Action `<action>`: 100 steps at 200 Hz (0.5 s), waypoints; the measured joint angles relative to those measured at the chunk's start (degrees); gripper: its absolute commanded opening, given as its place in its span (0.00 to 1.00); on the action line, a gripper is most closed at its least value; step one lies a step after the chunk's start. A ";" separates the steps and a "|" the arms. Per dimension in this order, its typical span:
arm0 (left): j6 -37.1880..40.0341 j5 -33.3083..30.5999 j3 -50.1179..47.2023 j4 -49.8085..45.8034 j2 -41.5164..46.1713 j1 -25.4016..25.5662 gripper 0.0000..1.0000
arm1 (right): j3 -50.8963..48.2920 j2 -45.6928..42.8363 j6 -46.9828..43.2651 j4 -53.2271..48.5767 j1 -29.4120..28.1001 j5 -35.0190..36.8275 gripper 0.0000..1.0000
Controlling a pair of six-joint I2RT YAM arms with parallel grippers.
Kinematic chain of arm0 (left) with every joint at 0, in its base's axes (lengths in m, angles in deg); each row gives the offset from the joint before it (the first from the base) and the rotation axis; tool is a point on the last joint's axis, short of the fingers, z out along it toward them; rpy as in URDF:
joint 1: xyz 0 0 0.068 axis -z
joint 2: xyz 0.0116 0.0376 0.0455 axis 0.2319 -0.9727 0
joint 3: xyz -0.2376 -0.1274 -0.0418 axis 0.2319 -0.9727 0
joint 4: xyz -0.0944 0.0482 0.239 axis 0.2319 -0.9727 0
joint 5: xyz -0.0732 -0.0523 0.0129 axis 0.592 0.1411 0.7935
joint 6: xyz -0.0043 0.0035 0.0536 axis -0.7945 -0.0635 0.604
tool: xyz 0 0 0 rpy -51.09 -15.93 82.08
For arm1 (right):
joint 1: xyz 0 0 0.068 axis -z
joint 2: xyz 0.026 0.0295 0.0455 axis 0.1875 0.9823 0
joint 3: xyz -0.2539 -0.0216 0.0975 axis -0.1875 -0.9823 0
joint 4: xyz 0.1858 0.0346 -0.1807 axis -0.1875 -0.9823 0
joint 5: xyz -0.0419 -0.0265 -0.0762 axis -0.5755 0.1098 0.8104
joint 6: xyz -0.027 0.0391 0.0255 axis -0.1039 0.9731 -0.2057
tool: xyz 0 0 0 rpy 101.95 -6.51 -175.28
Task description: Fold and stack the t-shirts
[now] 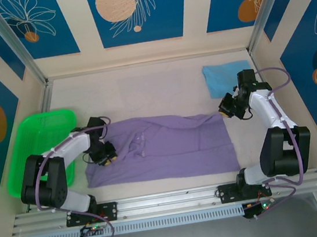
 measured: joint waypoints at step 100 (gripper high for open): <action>0.37 0.02 0.68 -1.03 -0.31 0.87 0.00 | 0.00 1.01 0.02 0.09 0.00 0.00 0.00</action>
